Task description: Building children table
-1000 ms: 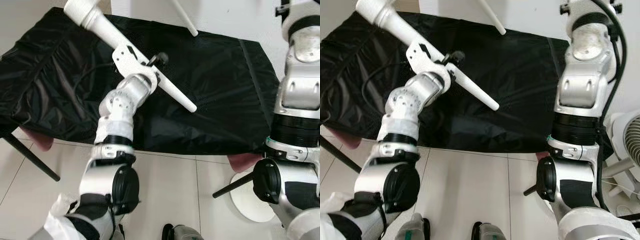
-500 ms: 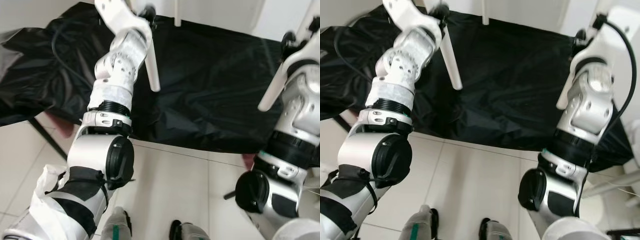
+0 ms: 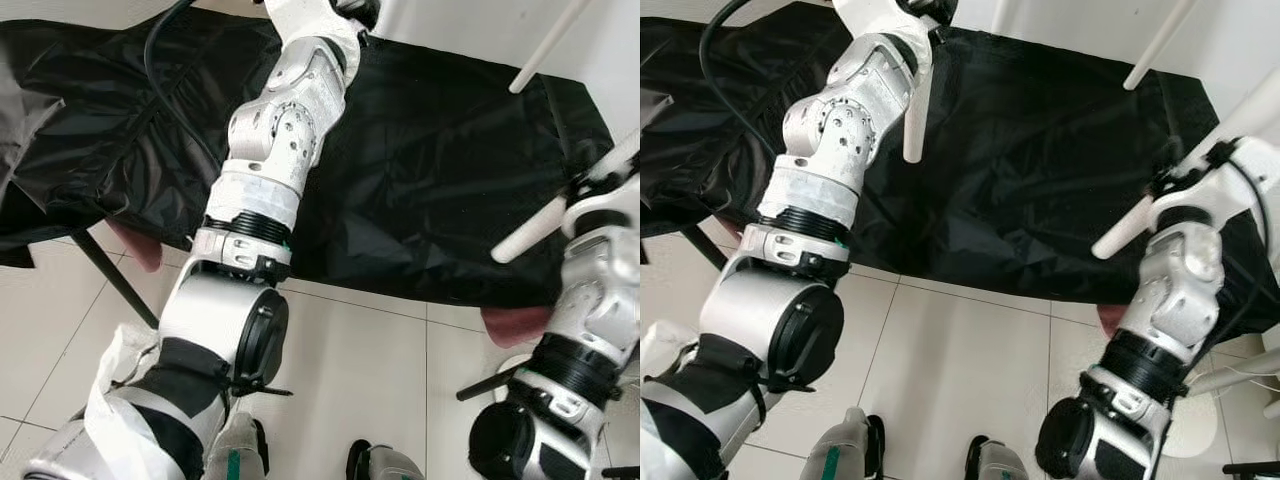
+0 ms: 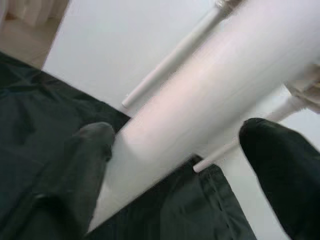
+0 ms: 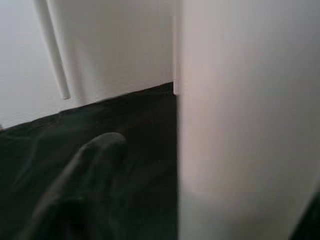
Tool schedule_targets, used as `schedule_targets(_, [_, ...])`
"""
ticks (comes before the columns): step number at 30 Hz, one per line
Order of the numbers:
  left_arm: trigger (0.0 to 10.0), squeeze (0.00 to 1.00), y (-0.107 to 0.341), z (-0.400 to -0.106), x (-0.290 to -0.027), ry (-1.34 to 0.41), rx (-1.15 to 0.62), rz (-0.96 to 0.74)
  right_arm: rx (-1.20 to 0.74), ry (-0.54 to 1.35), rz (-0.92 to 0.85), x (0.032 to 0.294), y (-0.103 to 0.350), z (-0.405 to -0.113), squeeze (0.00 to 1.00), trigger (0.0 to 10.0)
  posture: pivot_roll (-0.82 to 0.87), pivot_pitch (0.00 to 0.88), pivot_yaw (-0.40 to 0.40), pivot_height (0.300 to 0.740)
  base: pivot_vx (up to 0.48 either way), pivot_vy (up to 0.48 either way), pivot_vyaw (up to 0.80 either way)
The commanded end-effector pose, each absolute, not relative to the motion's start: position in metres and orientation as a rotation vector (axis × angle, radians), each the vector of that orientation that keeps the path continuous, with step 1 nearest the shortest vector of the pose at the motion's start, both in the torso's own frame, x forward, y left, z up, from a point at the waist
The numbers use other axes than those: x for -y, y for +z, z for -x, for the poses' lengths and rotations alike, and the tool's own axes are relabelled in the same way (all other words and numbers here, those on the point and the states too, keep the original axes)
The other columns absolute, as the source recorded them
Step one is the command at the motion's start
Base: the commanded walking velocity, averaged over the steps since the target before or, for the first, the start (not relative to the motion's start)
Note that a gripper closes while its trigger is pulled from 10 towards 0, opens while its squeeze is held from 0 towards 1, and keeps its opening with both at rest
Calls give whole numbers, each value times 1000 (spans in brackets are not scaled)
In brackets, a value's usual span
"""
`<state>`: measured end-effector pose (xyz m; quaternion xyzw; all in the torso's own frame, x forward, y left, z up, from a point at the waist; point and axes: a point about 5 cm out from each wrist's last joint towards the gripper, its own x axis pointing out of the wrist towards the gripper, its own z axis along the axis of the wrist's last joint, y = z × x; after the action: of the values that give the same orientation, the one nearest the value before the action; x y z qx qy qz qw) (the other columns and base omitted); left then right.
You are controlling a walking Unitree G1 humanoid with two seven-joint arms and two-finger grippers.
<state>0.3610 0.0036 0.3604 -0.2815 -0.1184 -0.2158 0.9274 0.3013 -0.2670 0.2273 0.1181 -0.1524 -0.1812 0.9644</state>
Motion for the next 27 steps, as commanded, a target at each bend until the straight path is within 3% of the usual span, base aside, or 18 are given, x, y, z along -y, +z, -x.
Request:
schedule_targets(1, [10000, 1000, 364, -340, 28, -889, 324, 496, 319, -303, -245, 255, 228, -306, 1000, 10000, 49, 85, -29, 740, 0, 0, 0])
schedule_targets(10, [10000, 1000, 332, -335, 26, -893, 246, 360, 318, -294, -199, 256, 220, -303, 1000, 10000, 62, 89, -33, 740, 0, 0, 0])
schedule_targets(11, [10000, 0, 323, -334, 24, -879, 226, 326, 325, -285, -198, 256, 220, -303, 510, 10000, 66, 89, -36, 740, 0, 0, 0])
schedule_targets(12, [10000, 0, 316, -334, 21, -863, 213, 286, 335, -270, -190, 256, 221, -304, 0, 10000, 69, 89, -38, 740, 0, 0, 0])
schedule_targets(20, [10000, 0, 295, -330, 7, -834, 211, 178, 387, -242, -177, 256, 226, -304, 0, 10000, 78, 86, -44, 740, 0, 0, 0])
schedule_targets(27, [10000, 0, 265, -303, -20, -899, 199, 113, 471, -309, -131, 260, 217, -282, 0, 10000, 92, 105, -50, 740, 0, 0, 0])
